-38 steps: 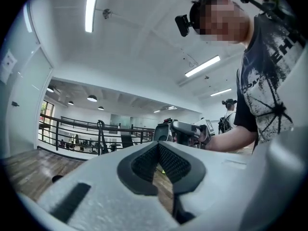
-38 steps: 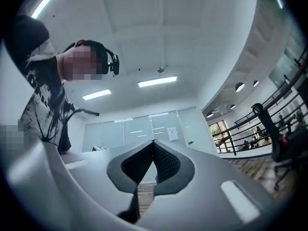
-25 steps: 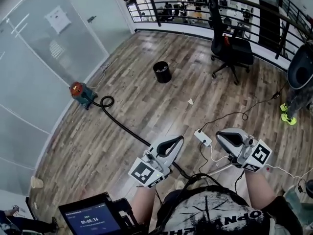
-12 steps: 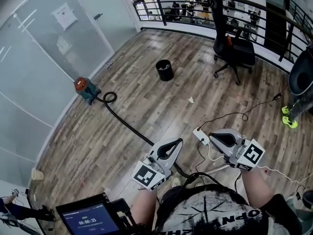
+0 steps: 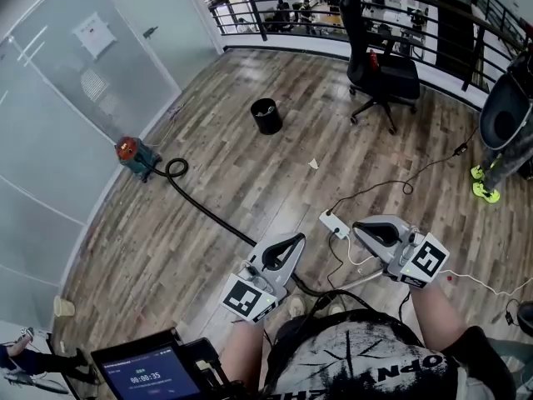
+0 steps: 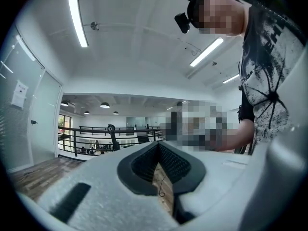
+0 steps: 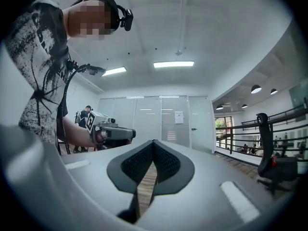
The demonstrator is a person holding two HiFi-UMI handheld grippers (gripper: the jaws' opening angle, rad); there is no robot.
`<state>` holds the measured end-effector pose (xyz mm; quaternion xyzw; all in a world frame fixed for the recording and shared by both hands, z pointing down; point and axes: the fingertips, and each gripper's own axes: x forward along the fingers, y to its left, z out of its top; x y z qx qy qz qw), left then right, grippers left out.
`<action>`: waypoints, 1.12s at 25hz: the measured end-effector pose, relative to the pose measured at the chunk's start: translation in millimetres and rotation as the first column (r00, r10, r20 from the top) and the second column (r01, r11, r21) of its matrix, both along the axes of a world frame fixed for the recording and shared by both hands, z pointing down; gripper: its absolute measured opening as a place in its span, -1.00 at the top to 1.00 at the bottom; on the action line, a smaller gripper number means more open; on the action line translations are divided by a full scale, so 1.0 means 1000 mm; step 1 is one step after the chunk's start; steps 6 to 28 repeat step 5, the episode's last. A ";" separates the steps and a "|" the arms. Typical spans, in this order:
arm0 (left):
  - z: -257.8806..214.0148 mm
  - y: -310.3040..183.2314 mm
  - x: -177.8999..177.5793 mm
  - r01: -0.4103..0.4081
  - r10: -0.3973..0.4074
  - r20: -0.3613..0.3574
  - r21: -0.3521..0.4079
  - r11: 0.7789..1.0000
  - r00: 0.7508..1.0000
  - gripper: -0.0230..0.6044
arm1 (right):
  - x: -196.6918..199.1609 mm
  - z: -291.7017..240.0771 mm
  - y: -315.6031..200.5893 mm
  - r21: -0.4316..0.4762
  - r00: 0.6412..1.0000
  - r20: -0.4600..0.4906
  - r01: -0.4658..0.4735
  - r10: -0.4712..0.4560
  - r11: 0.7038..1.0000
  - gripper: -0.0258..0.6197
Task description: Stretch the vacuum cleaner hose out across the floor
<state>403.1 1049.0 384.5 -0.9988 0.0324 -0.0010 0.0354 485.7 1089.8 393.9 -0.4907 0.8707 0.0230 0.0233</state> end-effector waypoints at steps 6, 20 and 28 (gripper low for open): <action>0.003 0.005 0.006 -0.021 0.022 -0.005 0.005 1.000 1.000 0.92 | -0.001 0.001 0.003 0.015 1.000 -0.004 -0.006 0.006 1.000 0.91; 0.003 0.005 0.006 -0.021 0.022 -0.005 0.005 1.000 1.000 0.92 | -0.001 0.001 0.003 0.015 1.000 -0.004 -0.006 0.006 1.000 0.91; 0.003 0.005 0.006 -0.021 0.022 -0.005 0.005 1.000 1.000 0.92 | -0.001 0.001 0.003 0.015 1.000 -0.004 -0.006 0.006 1.000 0.91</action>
